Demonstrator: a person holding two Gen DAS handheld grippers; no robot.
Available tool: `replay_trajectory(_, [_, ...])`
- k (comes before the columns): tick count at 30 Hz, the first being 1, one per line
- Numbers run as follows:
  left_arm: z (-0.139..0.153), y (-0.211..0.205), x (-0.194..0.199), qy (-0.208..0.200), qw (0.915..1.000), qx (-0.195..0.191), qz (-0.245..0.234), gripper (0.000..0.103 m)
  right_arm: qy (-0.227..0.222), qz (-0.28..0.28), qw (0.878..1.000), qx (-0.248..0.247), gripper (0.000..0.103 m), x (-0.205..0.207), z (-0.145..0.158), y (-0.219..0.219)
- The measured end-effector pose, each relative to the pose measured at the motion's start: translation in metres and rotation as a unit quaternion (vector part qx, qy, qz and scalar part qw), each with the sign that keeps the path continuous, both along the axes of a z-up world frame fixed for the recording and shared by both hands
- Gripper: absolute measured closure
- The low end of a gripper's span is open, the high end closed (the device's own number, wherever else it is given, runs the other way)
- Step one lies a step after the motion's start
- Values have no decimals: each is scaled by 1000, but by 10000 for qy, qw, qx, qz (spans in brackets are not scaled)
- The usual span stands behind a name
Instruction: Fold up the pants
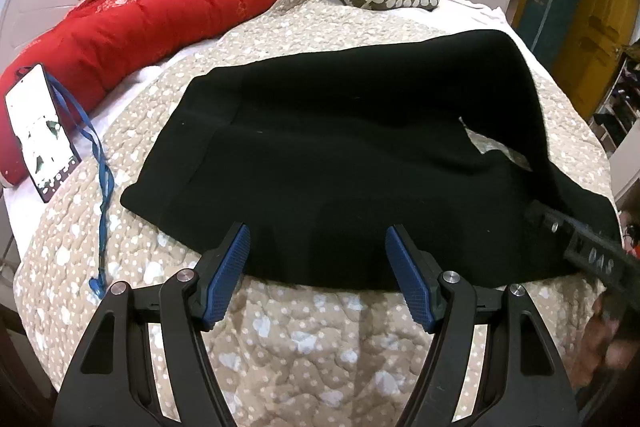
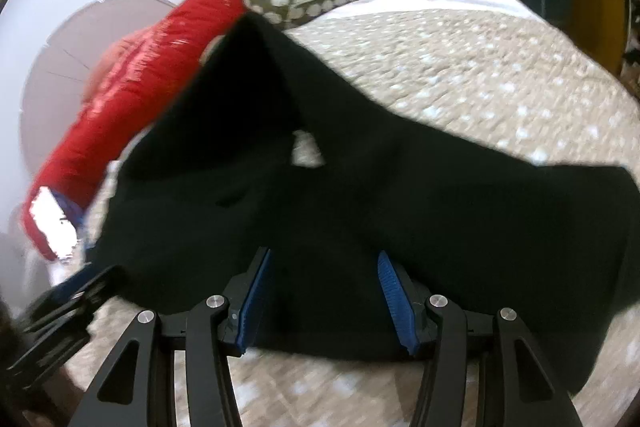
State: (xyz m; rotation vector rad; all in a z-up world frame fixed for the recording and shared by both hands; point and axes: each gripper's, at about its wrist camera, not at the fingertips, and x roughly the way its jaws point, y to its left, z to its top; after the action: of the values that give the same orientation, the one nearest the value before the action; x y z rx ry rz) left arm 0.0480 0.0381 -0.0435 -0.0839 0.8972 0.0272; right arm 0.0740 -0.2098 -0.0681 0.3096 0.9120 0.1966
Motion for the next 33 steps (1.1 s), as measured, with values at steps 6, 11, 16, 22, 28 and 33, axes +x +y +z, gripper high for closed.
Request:
replay_trajectory(6, [-1,12,4,51,9998,-124,135,32,-64,-529,9967,-616,51,35,4,-24])
replay_trajectory(11, [2,33,3,94,9990,-243,351,32,-247,-800,9818,-1705,51,89,6,-37])
replay_trajectory(16, [-4,62,-1,303,9962,-478,665,32,-44,-691,9800,-1864,51,133,-2,-49])
replay_trajectory(22, [-11,80,-9,428,9934,-572,901,32,-177,-336,9750,-2188,51,156,16,-48])
replay_trajectory(28, [-19,91,-5,455,9903,-830,1013,32,-130,-53,9850,-1722,51,98,27,-60])
replay_trajectory(33, [-27,97,6,492,9841,-1253,1159,32,-194,-435,9902,-1314,51,-3,21,-96])
